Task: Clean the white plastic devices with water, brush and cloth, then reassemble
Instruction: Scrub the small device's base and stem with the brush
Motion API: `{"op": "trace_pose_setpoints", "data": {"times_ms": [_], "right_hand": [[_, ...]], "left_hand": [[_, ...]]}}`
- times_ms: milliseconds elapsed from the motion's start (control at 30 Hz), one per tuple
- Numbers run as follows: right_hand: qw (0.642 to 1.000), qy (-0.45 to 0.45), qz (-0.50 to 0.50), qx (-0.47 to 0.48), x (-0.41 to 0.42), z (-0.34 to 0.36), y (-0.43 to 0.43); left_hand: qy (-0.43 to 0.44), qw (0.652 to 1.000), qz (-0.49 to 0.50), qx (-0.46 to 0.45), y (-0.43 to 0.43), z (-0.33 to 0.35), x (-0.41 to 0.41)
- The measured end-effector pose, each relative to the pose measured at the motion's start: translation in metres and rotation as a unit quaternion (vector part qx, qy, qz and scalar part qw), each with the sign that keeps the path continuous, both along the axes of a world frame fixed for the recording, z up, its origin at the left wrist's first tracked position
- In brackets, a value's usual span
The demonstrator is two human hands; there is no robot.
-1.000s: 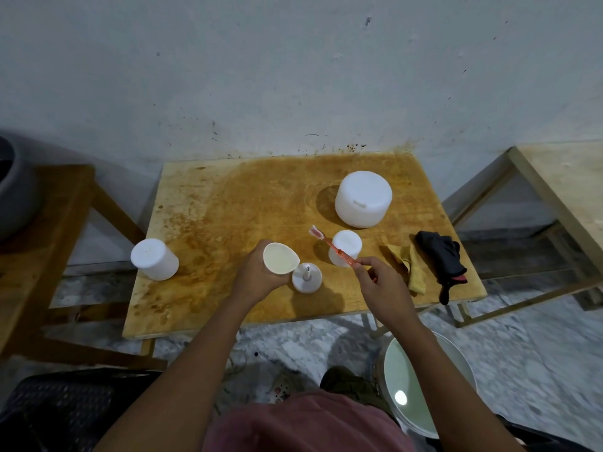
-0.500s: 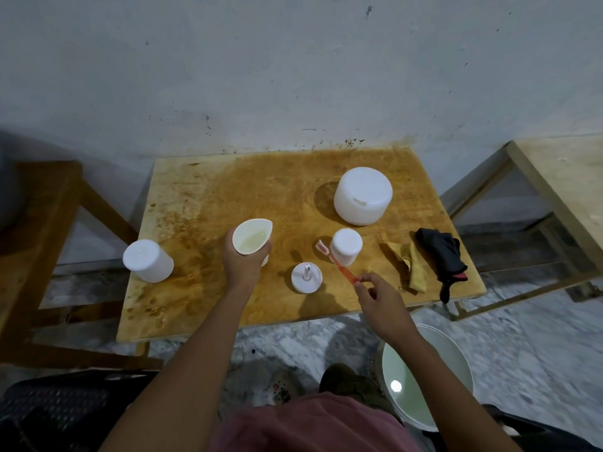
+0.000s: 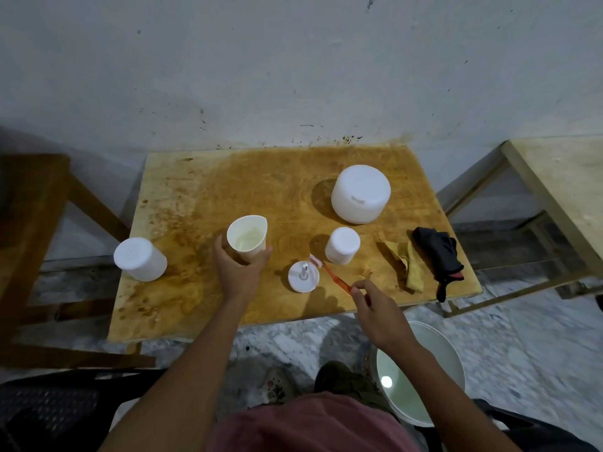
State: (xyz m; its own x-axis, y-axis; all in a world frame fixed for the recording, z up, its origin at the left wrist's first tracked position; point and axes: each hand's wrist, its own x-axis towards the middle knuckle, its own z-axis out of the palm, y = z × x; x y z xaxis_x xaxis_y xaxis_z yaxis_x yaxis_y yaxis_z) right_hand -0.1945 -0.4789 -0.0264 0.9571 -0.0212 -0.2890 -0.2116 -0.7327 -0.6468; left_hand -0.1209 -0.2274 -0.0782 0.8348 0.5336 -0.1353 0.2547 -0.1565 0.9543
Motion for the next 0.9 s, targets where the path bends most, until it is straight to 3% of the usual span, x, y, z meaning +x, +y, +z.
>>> {"op": "trace_pose_setpoints", "data": {"times_ms": [133, 333, 600, 900], "right_hand": [[0.998, -0.027, 0.022, -0.054, -0.008, -0.006, -0.007], [0.993, -0.059, 0.065, -0.08, -0.007, -0.012, -0.006], [0.973, -0.069, 0.147, -0.162, 0.007, -0.017, 0.003], [0.979, -0.052, 0.151, -0.129, -0.005, -0.022, -0.014]], "left_hand": [[0.009, 0.988, -0.012, 0.153, -0.013, -0.011, -0.039], [0.065, 0.935, -0.221, 0.269, -0.041, -0.021, -0.056], [0.128, 0.928, -0.254, 0.241, -0.056, -0.019, -0.026], [0.132, 0.931, -0.253, 0.23, -0.054, -0.024, -0.025]]}}
